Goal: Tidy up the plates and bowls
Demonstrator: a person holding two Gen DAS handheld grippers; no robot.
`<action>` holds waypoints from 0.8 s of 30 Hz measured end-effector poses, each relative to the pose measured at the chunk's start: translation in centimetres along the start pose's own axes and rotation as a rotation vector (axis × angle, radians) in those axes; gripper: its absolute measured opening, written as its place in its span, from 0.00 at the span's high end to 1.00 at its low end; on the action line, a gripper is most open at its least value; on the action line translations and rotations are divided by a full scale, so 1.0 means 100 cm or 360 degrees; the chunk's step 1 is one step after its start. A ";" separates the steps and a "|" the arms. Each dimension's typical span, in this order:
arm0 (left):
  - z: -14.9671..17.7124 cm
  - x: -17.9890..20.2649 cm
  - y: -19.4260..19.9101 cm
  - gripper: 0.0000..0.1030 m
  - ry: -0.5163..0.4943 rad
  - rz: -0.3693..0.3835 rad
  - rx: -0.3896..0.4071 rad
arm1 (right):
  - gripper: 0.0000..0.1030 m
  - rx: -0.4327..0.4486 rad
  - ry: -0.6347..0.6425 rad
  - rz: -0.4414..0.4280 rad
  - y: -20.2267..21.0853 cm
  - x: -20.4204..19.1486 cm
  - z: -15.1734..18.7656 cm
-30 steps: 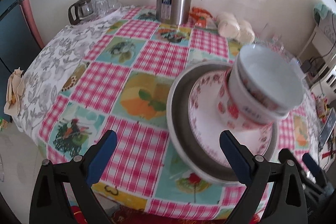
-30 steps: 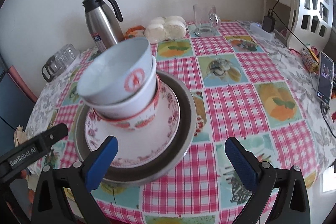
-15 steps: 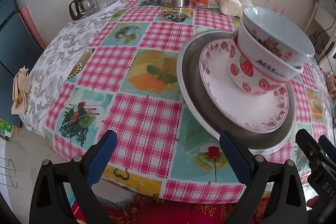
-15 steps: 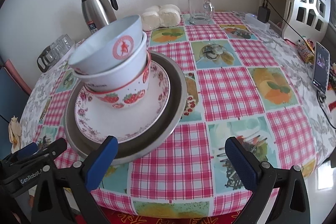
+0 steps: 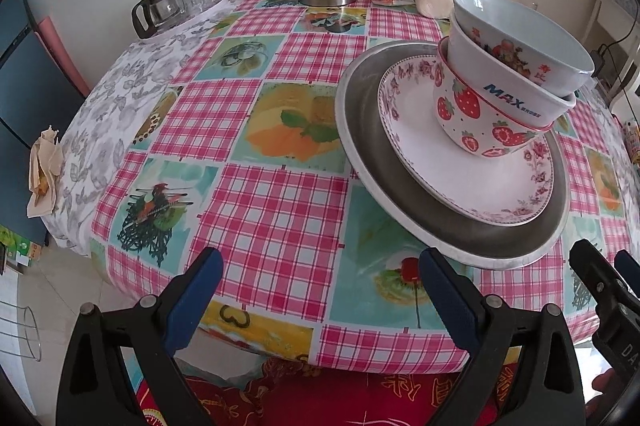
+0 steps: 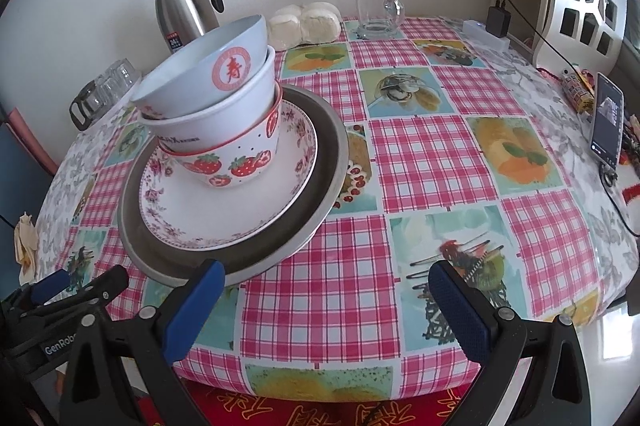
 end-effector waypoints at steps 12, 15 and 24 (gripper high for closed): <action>0.001 -0.006 0.000 0.05 0.0029 -0.0001 -0.0020 | 0.00 -0.0002 0.0002 0.0014 0.003 0.005 0.009; 0.001 -0.006 0.001 0.05 0.0026 0.0000 -0.0018 | 0.00 -0.0006 0.0004 0.0020 0.004 0.005 0.009; 0.001 -0.008 0.003 0.05 0.0033 -0.0017 -0.0008 | 0.00 -0.0002 0.0003 0.0033 0.006 0.005 0.011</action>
Point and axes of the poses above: each gripper's, at about its wrist camera, not at the fingertips, and y roughly against the way its jaws point, x to its right, z to its underside, the point moved 2 cm from there along -y, roughly the way its jaws point, and after that the axes turned 8 degrees about -x, right-handed, at the moved point
